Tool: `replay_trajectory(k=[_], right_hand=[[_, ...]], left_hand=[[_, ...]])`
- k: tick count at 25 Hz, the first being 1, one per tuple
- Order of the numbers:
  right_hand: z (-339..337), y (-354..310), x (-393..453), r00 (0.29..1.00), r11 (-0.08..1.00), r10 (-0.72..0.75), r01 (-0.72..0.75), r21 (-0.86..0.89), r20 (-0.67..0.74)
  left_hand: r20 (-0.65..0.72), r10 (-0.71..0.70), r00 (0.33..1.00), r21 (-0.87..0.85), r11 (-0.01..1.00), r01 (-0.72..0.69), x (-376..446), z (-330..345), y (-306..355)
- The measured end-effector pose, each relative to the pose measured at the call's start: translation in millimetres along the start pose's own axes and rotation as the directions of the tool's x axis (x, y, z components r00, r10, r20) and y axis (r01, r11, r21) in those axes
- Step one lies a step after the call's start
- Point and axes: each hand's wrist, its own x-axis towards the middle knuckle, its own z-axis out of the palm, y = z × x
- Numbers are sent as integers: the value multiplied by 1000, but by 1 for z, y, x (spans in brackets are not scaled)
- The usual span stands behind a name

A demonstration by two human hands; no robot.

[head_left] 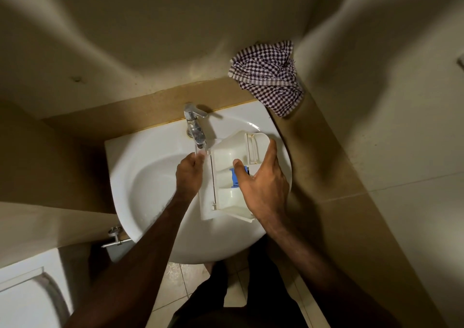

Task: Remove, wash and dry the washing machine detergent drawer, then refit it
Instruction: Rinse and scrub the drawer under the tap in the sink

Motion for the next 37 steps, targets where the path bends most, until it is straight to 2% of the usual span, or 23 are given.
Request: replay_trajectory(k=[3,6,8,10,11,13,15,16,18,19,20,22,24,26,28,30,32,34,35,37], right_hand=[[3,-1,0,1000,1000,-16,15,-19,-25],[4,1,0,1000,1000,-8,8,-17,-23],[4,3,2,1000,1000,8,-8,-5,-14],[5,3,0,1000,1000,20,-20,5,-7],[6,2,-1,1000,1000,23,-22,4,-10],[7,0,-1,999,1000,28,-27,10,-23],[7,1,-1,999,999,32,-31,31,-32],[5,2,0,999,999,36,-35,40,-38],[2,3,1,998,997,47,-44,65,-44],[2,3,1,998,995,53,-49,83,-45],[2,4,1,997,993,64,-60,97,-45],[5,3,-2,992,986,116,-110,128,-45],[8,2,-8,979,968,190,-174,182,-74],[10,1,-10,962,951,247,-217,219,-118],[10,-1,-7,940,930,293,-239,279,-172],[8,-5,0,921,899,336,-252,358,-197],[7,-10,4,914,887,358,-268,376,-192],[6,-16,3,912,879,360,-261,399,-196],[5,-19,3,911,878,359,-256,404,-202],[3,-21,6,909,884,353,-247,398,-221]], left_hand=[[60,-40,997,45,998,38,0,0,3],[130,-83,988,-22,996,87,-3,-4,9],[53,-23,998,36,999,22,-6,-1,5],[-100,49,994,116,993,-37,-11,5,6],[-153,47,987,108,994,-30,-11,8,7],[-159,-21,987,20,1000,24,-7,9,10],[-41,-49,998,-66,997,46,-4,6,7],[59,-72,996,-119,990,78,-7,1,9],[262,-96,960,-167,976,143,-17,-8,7],[293,-92,952,-163,976,144,-22,-10,1],[260,-68,963,-119,988,102,-26,-10,-4],[100,37,994,0,999,-38,-27,-8,-7],[-7,78,997,81,994,-77,-20,-3,-5],[38,78,996,46,996,-80,-15,-3,7],[194,43,980,-97,995,-25,-14,-10,8],[261,55,964,-111,993,-27,-18,-20,5],[164,100,981,57,992,-111,-21,-23,6],[39,78,996,176,981,-84,-21,-21,16],[11,57,998,165,985,-58,-18,-17,20],[52,9,999,70,997,-13,-10,-17,21]])
